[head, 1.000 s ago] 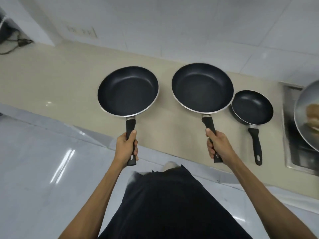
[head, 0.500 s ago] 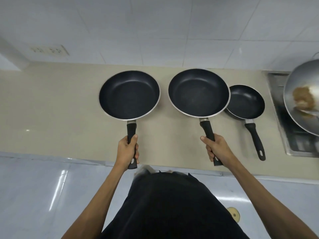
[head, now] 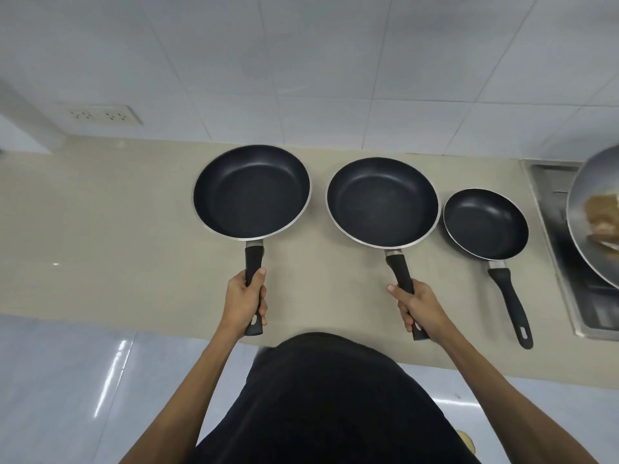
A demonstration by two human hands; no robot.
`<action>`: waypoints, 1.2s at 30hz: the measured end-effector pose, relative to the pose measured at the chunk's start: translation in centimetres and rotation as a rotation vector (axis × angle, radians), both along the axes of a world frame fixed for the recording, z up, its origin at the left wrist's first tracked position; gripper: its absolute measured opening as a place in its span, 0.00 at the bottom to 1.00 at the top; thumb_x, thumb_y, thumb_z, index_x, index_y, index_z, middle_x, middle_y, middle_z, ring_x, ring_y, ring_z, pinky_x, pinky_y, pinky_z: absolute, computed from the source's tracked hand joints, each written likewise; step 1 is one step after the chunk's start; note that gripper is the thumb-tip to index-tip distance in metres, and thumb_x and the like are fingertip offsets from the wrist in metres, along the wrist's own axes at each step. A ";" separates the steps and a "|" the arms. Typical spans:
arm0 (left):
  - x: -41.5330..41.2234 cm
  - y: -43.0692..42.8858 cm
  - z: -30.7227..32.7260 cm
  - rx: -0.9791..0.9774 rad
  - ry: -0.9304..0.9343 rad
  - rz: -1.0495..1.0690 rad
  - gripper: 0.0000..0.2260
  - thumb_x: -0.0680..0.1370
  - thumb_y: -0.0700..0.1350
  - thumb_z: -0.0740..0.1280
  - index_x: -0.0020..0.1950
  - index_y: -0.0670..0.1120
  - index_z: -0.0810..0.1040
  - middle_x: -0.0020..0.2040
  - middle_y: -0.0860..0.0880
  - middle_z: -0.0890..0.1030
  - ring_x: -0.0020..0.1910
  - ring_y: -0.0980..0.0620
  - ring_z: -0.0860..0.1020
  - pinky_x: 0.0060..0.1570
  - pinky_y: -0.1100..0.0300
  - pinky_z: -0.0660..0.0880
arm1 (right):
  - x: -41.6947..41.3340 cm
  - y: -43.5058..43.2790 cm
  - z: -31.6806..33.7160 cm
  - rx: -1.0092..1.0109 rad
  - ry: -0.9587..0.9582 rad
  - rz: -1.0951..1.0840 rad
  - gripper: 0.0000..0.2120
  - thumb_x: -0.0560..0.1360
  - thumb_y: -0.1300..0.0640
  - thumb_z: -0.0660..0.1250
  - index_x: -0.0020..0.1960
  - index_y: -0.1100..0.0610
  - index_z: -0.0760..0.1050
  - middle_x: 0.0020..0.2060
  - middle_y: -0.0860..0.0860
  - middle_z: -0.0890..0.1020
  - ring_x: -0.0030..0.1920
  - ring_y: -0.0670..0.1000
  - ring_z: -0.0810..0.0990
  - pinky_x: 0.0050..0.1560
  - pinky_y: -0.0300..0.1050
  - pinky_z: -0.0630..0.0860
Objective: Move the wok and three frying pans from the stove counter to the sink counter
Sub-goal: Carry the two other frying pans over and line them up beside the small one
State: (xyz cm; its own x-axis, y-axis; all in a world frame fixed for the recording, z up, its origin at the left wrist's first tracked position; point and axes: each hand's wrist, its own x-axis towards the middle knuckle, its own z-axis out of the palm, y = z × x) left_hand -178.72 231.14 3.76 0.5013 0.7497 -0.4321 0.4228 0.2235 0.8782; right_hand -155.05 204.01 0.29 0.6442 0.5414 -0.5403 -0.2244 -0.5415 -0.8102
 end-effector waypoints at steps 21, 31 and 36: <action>0.4 2.2 -3.5 -0.015 0.029 -0.026 0.13 0.84 0.48 0.63 0.44 0.41 0.69 0.25 0.49 0.72 0.17 0.50 0.70 0.18 0.58 0.73 | 0.2 1.2 -2.8 -0.039 0.014 -0.006 0.13 0.80 0.49 0.69 0.50 0.59 0.72 0.23 0.51 0.73 0.19 0.51 0.70 0.21 0.45 0.74; 0.8 2.6 -5.7 -0.024 0.012 -0.050 0.13 0.84 0.50 0.63 0.44 0.44 0.68 0.25 0.49 0.72 0.17 0.50 0.70 0.18 0.58 0.72 | 0.5 1.8 -3.4 -0.061 0.037 0.005 0.13 0.80 0.47 0.69 0.49 0.55 0.72 0.23 0.51 0.73 0.19 0.51 0.71 0.22 0.44 0.74; 1.2 2.6 -6.1 -0.038 0.013 -0.060 0.15 0.84 0.52 0.62 0.43 0.44 0.68 0.26 0.48 0.73 0.17 0.49 0.71 0.18 0.57 0.73 | 0.4 2.3 -3.3 -0.069 0.038 0.008 0.13 0.80 0.47 0.68 0.50 0.56 0.71 0.23 0.50 0.73 0.19 0.52 0.71 0.22 0.43 0.74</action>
State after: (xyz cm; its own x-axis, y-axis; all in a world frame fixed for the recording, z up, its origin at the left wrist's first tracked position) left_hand -177.56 233.77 -2.35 0.5388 0.7017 -0.4662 0.4478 0.2302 0.8640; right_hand -154.66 206.28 -3.01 0.6181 0.5070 -0.6007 -0.2497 -0.5980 -0.7616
